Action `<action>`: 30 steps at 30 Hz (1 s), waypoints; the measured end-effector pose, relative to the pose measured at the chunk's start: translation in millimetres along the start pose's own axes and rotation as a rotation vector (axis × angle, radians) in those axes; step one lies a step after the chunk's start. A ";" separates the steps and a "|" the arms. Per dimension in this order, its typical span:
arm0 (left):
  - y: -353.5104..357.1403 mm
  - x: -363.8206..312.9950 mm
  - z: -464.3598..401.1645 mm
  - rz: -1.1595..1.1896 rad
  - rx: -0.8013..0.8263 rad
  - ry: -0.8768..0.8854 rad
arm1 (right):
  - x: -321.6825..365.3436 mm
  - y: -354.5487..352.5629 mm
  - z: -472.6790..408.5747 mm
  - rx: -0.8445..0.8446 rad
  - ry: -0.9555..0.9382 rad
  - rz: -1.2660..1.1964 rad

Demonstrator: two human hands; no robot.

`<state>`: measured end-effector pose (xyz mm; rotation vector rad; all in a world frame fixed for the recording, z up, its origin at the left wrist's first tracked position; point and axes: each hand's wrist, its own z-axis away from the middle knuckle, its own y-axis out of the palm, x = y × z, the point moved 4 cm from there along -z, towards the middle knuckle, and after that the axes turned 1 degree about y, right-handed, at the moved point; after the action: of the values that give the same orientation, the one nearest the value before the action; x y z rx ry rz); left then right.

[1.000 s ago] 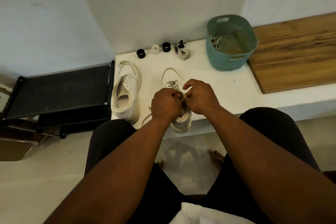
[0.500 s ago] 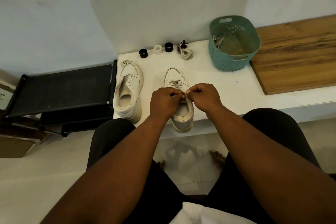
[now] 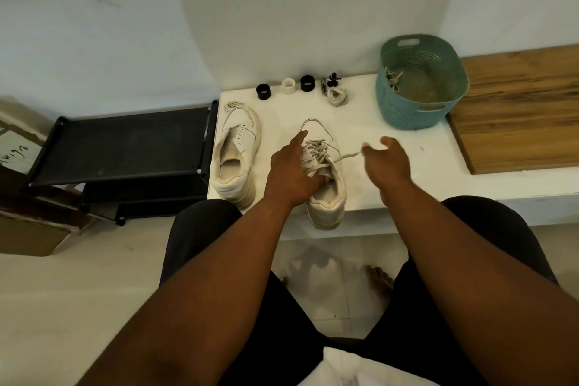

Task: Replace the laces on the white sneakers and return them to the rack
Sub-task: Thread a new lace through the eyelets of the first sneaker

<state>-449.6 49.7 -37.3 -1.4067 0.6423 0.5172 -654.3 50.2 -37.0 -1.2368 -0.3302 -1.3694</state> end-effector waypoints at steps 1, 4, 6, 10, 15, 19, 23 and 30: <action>1.1 -0.3 -0.4 0.023 0.006 -0.014 | -1.1 9.7 4.1 0.092 -0.029 0.046; 3.5 -0.4 -0.9 0.093 0.014 -0.089 | -0.9 29.7 17.3 0.261 -0.109 0.058; 2.9 0.8 -1.1 0.128 0.007 -0.095 | 2.2 29.9 17.7 0.236 -0.200 0.103; 1.7 6.6 -0.4 0.184 0.006 -0.103 | 6.0 23.0 10.3 0.145 -0.244 0.141; 3.6 10.8 -0.8 0.200 0.013 -0.106 | -5.6 -13.3 -10.7 -0.184 0.027 0.000; 2.8 8.6 -1.5 0.205 -0.006 -0.097 | 1.1 5.8 -2.3 0.028 -0.235 0.175; -0.2 5.9 -1.2 0.211 -0.016 -0.090 | 8.9 31.0 13.7 0.157 -0.493 0.371; 0.9 16.8 -0.8 0.221 0.020 -0.139 | -0.3 -12.6 -11.5 -0.201 -0.140 0.312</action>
<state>-438.1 48.2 -49.5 -1.2758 0.6917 0.7744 -670.4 44.4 -35.9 -1.4865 -0.0906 -1.0692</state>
